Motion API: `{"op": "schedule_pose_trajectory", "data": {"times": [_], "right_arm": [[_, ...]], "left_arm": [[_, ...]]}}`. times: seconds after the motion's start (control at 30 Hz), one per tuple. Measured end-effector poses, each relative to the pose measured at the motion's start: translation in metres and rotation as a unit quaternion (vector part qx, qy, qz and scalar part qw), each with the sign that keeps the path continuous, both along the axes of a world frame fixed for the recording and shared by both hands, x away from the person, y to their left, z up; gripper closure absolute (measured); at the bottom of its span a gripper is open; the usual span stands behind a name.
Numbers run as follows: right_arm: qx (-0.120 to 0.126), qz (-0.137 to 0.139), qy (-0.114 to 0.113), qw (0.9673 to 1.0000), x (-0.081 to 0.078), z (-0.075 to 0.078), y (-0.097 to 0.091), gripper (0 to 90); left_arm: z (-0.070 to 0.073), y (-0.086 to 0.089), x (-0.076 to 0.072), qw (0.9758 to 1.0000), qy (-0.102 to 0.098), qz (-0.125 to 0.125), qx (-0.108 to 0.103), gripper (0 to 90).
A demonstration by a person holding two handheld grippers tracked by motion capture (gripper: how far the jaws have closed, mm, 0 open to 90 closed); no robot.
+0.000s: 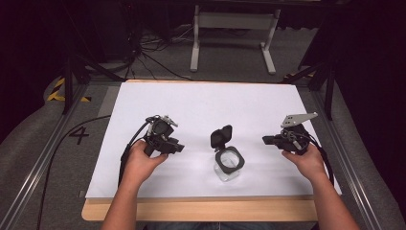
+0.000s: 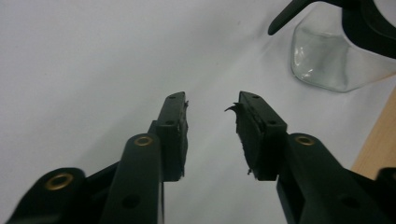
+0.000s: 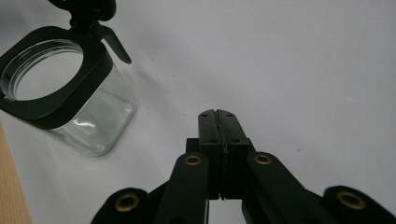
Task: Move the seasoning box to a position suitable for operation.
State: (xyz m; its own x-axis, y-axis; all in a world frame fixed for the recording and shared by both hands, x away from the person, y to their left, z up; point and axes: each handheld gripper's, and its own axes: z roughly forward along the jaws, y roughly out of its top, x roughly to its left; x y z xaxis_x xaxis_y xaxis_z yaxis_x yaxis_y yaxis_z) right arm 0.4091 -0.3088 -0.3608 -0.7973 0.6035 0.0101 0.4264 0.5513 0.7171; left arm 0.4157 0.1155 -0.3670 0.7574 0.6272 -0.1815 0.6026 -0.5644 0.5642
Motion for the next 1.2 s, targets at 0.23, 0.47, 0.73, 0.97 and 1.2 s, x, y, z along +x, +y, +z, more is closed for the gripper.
{"op": "schedule_pose_trajectory", "data": {"times": [0.23,0.47,0.73,0.97,1.2], "right_arm": [[-0.008,0.053,-0.004,0.9986,-0.011,0.005,0.013,90.0],[-0.016,0.080,-0.003,0.9967,-0.023,0.006,0.021,89.9],[-0.004,0.080,0.000,0.9968,-0.025,0.005,0.024,89.8],[-0.008,0.099,0.012,0.9950,-0.024,-0.002,0.033,89.8],[-0.030,0.118,0.036,0.9919,-0.024,-0.015,0.049,89.8]], "left_arm": [[0.010,0.001,-0.003,0.9996,-0.005,0.023,-0.012,58.0],[0.017,-0.019,-0.013,0.9989,0.007,-0.042,-0.019,76.5],[0.013,-0.044,-0.025,0.9923,0.026,-0.116,-0.034,89.6],[-0.006,-0.069,-0.027,0.9872,0.062,-0.145,-0.027,89.7],[-0.016,-0.084,-0.027,0.9851,0.070,-0.156,-0.023,89.6]]}}
